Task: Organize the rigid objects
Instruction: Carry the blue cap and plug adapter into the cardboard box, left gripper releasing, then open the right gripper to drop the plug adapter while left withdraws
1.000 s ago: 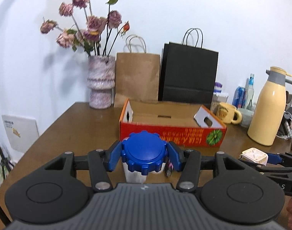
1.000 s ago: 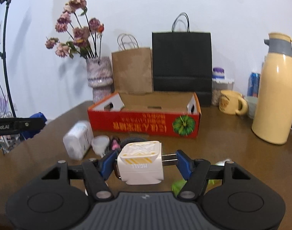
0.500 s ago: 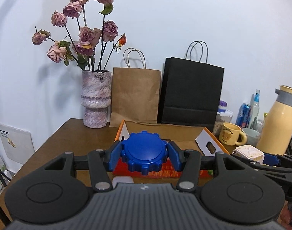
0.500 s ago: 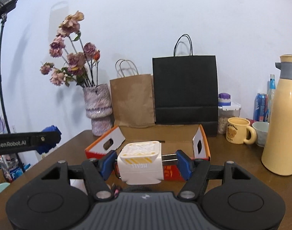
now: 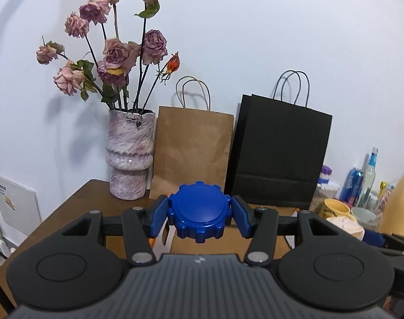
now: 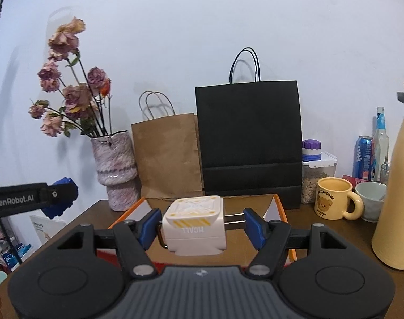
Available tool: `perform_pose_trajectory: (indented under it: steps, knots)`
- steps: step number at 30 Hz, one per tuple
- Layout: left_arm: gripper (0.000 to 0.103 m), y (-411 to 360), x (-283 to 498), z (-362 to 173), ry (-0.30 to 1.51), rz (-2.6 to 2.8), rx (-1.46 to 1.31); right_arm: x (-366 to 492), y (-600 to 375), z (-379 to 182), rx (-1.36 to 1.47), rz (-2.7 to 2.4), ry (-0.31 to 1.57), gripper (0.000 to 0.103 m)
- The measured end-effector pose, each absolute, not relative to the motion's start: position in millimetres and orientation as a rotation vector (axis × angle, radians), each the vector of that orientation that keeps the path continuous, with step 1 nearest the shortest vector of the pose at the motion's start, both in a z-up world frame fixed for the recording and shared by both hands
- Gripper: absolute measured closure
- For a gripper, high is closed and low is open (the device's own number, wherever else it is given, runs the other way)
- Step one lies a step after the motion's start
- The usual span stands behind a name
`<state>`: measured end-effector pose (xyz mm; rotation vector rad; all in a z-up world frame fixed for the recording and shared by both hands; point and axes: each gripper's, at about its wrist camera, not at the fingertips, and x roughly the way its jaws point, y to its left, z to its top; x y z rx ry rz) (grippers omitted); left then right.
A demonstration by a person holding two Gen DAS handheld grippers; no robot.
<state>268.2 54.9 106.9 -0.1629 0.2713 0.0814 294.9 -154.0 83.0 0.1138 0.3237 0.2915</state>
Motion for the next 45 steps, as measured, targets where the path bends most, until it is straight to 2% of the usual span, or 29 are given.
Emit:
perform_pose_trajectory:
  steps: [17,30,31,32,33,34,35,36,37,45]
  knots:
    - [0.049,59.2,380.6,79.0,0.386,0.163,-0.17,406.6,-127.5,63.0,0.108,0.267,0.415,0.037]
    - [0.049,61.8,412.3,49.3,0.486,0.179,-0.143,431.8,-125.6,33.9,0.085,0.249,0.497,0.037]
    - [0.048,61.3,412.3,49.5,0.49,0.176,-0.14,432.3,-124.9,32.9,0.078,0.25,0.502,0.036]
    - [0.035,61.1,412.0,49.9,0.491,0.176,-0.138,433.3,-124.5,31.8,0.073,0.249,0.51,0.036]
    - [0.012,61.0,411.8,50.7,0.492,0.178,-0.135,434.5,-124.3,30.6,0.067,0.245,0.52,0.036]
    - [0.002,60.6,410.8,51.0,0.486,0.183,-0.128,435.6,-123.8,29.4,0.057,0.23,0.525,0.027]
    - [0.0,60.0,409.4,51.6,0.472,0.187,-0.124,436.4,-123.4,28.5,0.044,0.212,0.53,0.02]
    - [0.0,59.2,408.5,52.4,0.468,0.189,-0.119,436.9,-123.6,27.9,0.035,0.194,0.531,0.006]
    - [0.0,59.0,408.5,52.9,0.472,0.189,-0.116,437.4,-124.3,27.5,0.03,0.175,0.533,0.002]
    - [0.0,62.5,410.4,53.1,0.495,0.221,-0.103,441.4,-129.8,26.2,0.041,0.144,0.563,0.0]
